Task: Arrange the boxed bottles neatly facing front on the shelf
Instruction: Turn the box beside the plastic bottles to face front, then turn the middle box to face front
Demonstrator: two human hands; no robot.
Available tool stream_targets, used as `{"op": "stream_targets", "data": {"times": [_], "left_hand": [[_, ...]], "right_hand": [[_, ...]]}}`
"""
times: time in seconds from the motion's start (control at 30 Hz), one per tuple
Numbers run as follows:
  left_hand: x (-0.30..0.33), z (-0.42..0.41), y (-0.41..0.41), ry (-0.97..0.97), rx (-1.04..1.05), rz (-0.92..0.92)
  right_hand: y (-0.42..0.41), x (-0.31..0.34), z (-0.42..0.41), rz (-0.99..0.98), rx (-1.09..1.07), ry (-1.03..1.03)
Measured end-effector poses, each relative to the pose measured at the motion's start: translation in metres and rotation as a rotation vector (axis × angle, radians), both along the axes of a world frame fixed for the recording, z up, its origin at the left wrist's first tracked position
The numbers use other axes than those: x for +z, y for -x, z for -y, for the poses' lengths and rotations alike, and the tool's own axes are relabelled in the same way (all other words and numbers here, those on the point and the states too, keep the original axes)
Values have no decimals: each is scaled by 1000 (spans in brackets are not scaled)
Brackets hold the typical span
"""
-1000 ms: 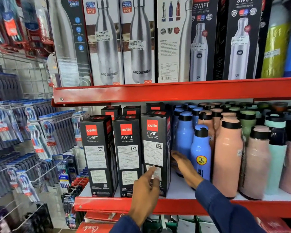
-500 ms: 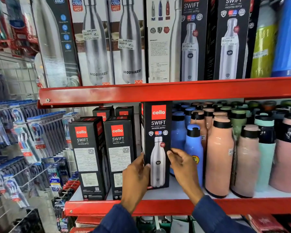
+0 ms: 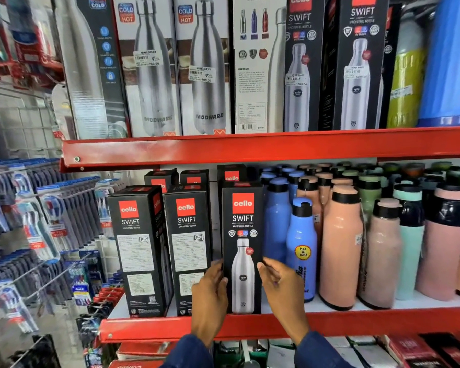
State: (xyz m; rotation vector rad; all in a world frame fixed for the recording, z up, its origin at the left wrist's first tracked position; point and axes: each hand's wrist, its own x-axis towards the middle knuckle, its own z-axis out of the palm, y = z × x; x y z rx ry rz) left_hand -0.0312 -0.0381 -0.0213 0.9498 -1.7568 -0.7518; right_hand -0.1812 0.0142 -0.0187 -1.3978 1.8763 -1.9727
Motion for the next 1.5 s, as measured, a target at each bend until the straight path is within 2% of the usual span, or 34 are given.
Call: {"op": "stream_targets", "data": {"times": [0.5, 0.67, 0.83, 0.93, 1.03, 1.13, 1.27, 1.5], "left_hand": [[3, -5, -13, 58, 25, 95], [11, -15, -27, 85, -5, 59], [18, -22, -56, 131, 74, 7], [24, -21, -74, 149, 174, -70], [29, -19, -86, 123, 201, -151], [31, -15, -91, 164, 222, -107], [35, -9, -94, 162, 213, -59], [41, 6, -100, 163, 106, -12]], "right_hand": [[-12, -7, -7, 27, 23, 9], [-17, -8, -18, 43, 8, 20], [-34, 0, -29, 142, -170, 205], [-58, 15, -37, 16, -172, 343], [-90, 25, -34, -125, 66, 221], [-119, 28, -19, -191, 204, 55], [-140, 33, -1, -219, 165, -86], [-155, 38, 16, -183, 53, -135]]}}
